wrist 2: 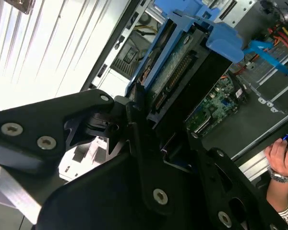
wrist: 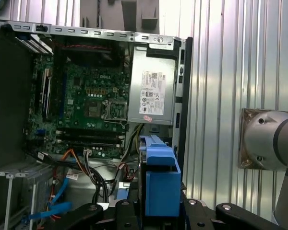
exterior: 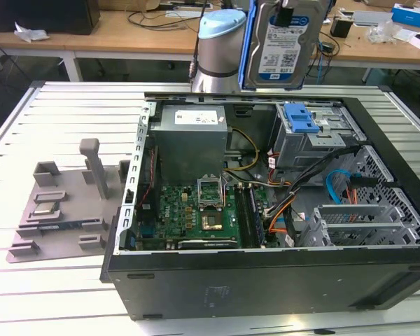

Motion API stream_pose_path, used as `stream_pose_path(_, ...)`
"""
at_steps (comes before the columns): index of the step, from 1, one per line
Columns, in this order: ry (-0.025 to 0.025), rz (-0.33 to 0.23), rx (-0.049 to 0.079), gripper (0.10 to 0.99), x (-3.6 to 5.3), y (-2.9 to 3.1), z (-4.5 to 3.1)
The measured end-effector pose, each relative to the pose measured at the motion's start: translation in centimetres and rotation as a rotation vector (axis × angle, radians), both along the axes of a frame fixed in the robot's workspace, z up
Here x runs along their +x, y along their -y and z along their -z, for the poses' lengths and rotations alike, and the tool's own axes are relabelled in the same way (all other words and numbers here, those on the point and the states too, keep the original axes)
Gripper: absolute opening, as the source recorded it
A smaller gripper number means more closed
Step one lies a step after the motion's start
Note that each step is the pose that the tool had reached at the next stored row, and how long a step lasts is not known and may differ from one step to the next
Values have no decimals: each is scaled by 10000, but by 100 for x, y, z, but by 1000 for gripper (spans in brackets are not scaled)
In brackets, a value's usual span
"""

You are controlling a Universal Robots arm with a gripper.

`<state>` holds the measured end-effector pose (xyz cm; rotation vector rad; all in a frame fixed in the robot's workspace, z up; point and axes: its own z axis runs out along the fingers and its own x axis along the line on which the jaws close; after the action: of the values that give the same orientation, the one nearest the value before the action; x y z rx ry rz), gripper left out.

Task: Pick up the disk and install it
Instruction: 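Pick up the disk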

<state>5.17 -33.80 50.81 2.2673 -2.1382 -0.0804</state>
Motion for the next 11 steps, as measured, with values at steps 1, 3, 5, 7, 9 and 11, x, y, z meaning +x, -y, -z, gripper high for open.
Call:
stream_pose_path(1,0,3,0,365,46,0,0)
stream_pose_path(3,0,2,0,365,168,0,0)
stream_pose_path(5,-1,1,0,365,221,-1,0)
stream_pose_path(7,0,0,0,365,313,-1,0)
stream_pose_path(9,-1,2,0,365,364,-1,0)
stream_pose_path(11,-1,2,0,365,436,-1,0)
